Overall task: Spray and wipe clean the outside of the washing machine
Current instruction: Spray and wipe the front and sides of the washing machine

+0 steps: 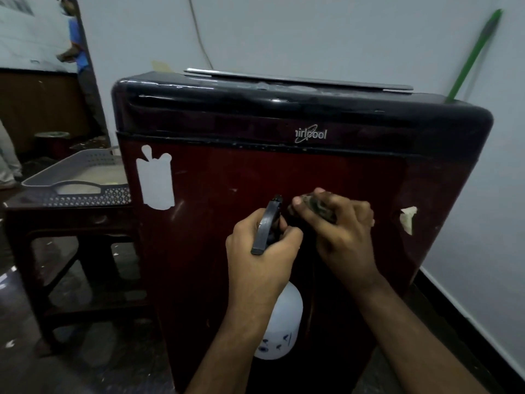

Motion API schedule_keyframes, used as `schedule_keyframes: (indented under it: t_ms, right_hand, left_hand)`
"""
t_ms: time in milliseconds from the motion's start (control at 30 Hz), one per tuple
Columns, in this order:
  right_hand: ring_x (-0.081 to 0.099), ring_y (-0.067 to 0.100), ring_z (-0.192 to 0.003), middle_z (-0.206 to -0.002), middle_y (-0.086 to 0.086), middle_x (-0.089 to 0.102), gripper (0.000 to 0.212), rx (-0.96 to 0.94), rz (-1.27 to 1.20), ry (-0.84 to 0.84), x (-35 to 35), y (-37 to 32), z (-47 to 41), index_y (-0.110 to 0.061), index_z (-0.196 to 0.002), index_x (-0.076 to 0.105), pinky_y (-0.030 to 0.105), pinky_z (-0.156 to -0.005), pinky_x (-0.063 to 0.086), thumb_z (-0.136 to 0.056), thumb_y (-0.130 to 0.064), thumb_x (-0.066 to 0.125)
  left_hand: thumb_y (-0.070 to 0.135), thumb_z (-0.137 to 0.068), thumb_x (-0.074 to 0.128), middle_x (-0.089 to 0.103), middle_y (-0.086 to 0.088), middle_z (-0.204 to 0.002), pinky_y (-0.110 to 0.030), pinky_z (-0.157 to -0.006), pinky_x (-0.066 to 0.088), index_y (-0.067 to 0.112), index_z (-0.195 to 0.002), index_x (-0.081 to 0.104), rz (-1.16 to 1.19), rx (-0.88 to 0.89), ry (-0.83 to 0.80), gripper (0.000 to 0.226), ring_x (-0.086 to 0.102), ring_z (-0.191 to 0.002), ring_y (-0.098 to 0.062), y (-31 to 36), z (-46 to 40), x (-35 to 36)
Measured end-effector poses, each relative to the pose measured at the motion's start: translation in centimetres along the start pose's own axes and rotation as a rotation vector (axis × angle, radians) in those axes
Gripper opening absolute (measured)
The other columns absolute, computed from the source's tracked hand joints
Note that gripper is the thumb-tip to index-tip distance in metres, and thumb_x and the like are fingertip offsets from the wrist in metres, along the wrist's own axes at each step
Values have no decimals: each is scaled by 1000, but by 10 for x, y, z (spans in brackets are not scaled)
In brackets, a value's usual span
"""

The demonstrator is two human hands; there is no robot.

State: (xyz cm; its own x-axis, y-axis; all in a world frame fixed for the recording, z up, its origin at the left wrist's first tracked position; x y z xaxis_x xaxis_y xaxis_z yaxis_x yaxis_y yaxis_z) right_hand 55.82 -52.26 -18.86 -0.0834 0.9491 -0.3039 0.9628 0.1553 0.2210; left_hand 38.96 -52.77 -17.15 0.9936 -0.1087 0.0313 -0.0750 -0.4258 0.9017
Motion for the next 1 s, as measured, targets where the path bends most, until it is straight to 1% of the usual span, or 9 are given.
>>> schedule_keyframes:
  t_ms: [100, 167, 233, 333, 467, 600, 767, 833, 1000]
  right_hand:
    - [52, 37, -104, -131, 4, 48, 59, 229, -32, 118, 1, -1, -29, -29, -138, 64, 22, -94, 25, -89, 4, 65]
    - [46, 31, -105, -132, 3, 48, 55, 280, -62, 179, 10, -20, -52, -29, -137, 65, 22, -95, 26, -91, 3, 62]
    - [42, 25, -103, -135, 0, 45, 42, 101, -50, 115, 21, -39, -55, -28, -137, 65, 29, -90, 30, -98, -12, 65]
    - [43, 22, -102, -137, -1, 45, 48, -117, -34, 0, 25, -41, -38, -26, -136, 66, 31, -89, 31, -91, -21, 80]
    - [40, 25, -100, -132, 0, 45, 48, 39, -71, 63, 27, -43, -47, -27, -135, 67, 31, -86, 31, -93, -3, 70]
    - [40, 25, -103, -133, -1, 43, 45, 152, -132, 176, 39, -68, -73, -28, -136, 66, 33, -88, 37, -98, -6, 58]
    - [44, 25, -102, -134, 4, 55, 40, -151, -144, -4, 59, -102, -54, -24, -139, 64, 40, -82, 44, -99, -27, 67]
    - [47, 27, -105, -136, 5, 54, 40, -197, -135, -73, 57, -98, -39, -25, -141, 62, 46, -81, 48, -101, -25, 59]
    - [40, 30, -109, -134, 2, 44, 47, 128, -193, 71, 44, -97, -82, -29, -132, 69, 43, -85, 37, -94, -6, 56]
  left_hand:
    - [4, -86, 68, 49, 1, -55, -33, -49, 42, 10, -68, 55, -26, 10, 12, 23, 44, -51, -17, -2, 0, -10]
    - [5, -86, 69, 50, -1, -56, -37, -50, 43, 10, -69, 56, -30, 5, 46, 22, 44, -52, -19, -2, -2, -18]
    - [5, -86, 69, 50, 0, -56, -37, -50, 44, 9, -69, 56, -23, 2, 87, 21, 45, -52, -19, -2, -3, -26]
    - [7, -85, 70, 50, 2, -55, -34, -49, 43, 9, -71, 57, -17, 6, 138, 19, 46, -51, -19, 2, -4, -39]
    - [6, -84, 70, 47, 0, -54, -30, -47, 39, 2, -70, 53, -70, 11, 220, 22, 42, -49, -18, 0, -3, -59]
    - [5, -84, 69, 49, -1, -56, -36, -50, 42, 8, -71, 55, -45, -35, 272, 19, 45, -52, -20, -9, -5, -77]
    - [12, -82, 69, 52, 2, -57, -37, -52, 42, 13, -72, 58, -41, -39, 284, 14, 47, -54, -20, -11, -3, -93]
    - [9, -83, 69, 51, 3, -55, -35, -51, 41, 14, -70, 58, -58, -29, 284, 18, 46, -52, -18, -10, 0, -100]
    - [7, -85, 69, 54, 0, -57, -37, -52, 44, 15, -70, 60, -86, -33, 303, 19, 49, -53, -18, -13, 5, -120]
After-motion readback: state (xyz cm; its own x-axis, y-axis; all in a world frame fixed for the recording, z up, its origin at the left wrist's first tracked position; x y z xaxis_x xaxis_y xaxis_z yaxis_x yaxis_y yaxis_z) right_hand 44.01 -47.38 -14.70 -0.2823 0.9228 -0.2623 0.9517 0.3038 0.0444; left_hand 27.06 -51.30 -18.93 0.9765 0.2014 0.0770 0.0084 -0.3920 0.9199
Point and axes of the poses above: each hand's wrist, its own z-axis away from the middle knuckle, its own x-axis out of the palm, y = z × x, the point moved 3 cm from there along -z, towards the middle knuckle
